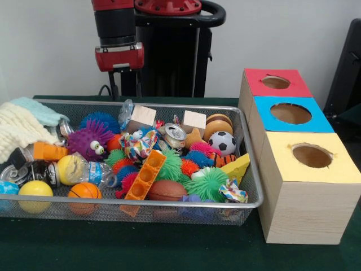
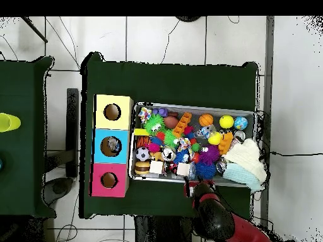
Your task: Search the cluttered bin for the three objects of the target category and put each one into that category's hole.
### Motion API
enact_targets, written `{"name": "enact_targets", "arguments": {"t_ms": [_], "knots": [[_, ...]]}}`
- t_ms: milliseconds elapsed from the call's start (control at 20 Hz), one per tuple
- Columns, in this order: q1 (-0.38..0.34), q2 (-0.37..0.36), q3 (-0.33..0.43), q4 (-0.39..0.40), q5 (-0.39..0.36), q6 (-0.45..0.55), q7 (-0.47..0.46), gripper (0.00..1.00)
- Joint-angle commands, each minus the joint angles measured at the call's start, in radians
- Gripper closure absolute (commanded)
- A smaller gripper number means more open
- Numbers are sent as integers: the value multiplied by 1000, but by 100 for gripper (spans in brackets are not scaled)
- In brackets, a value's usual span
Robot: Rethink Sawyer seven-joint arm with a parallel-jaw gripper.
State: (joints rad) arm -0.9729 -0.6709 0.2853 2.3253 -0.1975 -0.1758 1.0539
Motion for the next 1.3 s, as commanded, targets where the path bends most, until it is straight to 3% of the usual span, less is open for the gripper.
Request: {"name": "enact_targets", "arguments": {"t_ms": [50,450,850,1300], "knots": [[32,55,-19,-105,71,-113,314,0],[57,79,-37,-123,86,-167,320,0],[52,60,-6,-117,108,-161,339,0],[51,100,-8,-146,91,-202,363,0]]}}
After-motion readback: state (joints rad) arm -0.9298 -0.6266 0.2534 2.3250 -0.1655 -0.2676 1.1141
